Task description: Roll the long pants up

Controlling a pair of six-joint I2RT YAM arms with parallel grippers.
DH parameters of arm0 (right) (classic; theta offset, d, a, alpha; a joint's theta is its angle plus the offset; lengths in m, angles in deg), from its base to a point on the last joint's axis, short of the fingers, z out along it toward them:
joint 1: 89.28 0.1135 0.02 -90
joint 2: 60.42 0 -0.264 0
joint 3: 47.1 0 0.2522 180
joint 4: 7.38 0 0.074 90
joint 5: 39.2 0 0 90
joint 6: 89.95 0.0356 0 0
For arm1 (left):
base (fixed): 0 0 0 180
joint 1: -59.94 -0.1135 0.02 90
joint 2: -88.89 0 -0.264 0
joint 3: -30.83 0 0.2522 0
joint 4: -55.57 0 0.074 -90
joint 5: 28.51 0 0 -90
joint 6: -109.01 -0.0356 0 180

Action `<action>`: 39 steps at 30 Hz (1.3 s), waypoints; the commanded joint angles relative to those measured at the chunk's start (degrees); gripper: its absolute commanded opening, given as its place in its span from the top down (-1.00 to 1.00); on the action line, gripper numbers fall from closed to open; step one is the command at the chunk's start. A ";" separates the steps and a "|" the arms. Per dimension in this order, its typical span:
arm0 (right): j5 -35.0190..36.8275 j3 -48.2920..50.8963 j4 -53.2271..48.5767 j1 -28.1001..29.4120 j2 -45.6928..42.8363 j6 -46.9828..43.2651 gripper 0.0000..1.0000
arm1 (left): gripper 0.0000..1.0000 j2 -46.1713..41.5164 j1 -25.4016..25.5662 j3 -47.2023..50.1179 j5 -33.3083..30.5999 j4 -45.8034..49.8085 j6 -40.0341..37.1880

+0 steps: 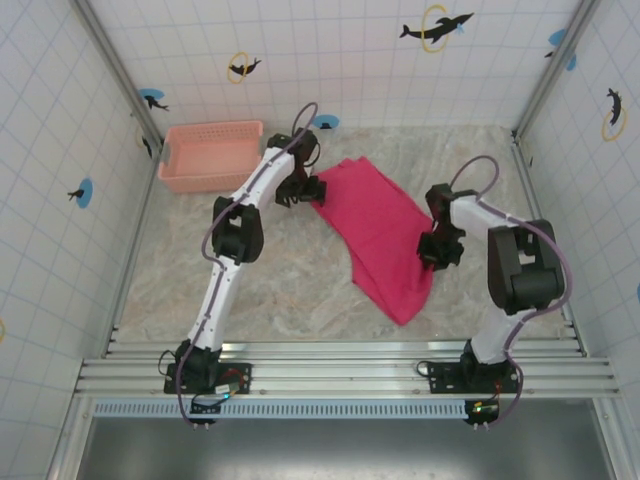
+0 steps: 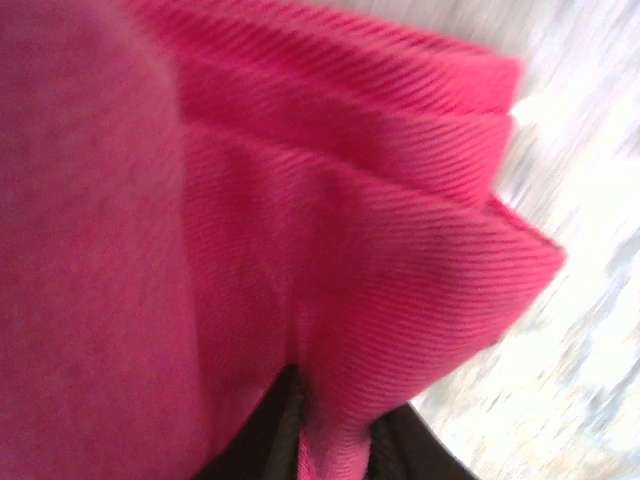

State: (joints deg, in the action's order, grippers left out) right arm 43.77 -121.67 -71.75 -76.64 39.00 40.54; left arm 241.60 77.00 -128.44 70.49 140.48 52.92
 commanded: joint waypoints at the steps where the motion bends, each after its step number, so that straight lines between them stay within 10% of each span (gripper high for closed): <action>1: -1.38 4.07 0.79 7.09 -6.51 17.41 0.29 | -0.95 3.92 -2.65 3.54 4.89 -6.64 6.15; 9: 0.26 -5.02 -6.71 22.53 -7.99 23.77 -0.12 | -0.95 2.71 -3.34 1.36 -0.64 -11.52 5.84; 20: 5.60 -24.29 -27.23 21.71 -9.08 -27.35 -0.43 | -0.95 -13.35 -7.13 5.90 -9.96 -9.85 -6.04; 27: 16.70 -14.65 -16.01 36.48 -6.65 -56.24 -0.46 | -0.95 -45.20 -2.38 40.77 -29.58 -20.61 -28.31; 39: 14.64 -6.88 0.97 47.21 5.21 -55.80 -0.34 | -0.95 -74.03 -2.53 72.94 -30.30 -15.27 -17.25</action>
State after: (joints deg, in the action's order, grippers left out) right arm 59.44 -127.71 -74.15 -29.74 41.51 -14.02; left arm 169.69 74.57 -57.64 42.16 122.19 33.27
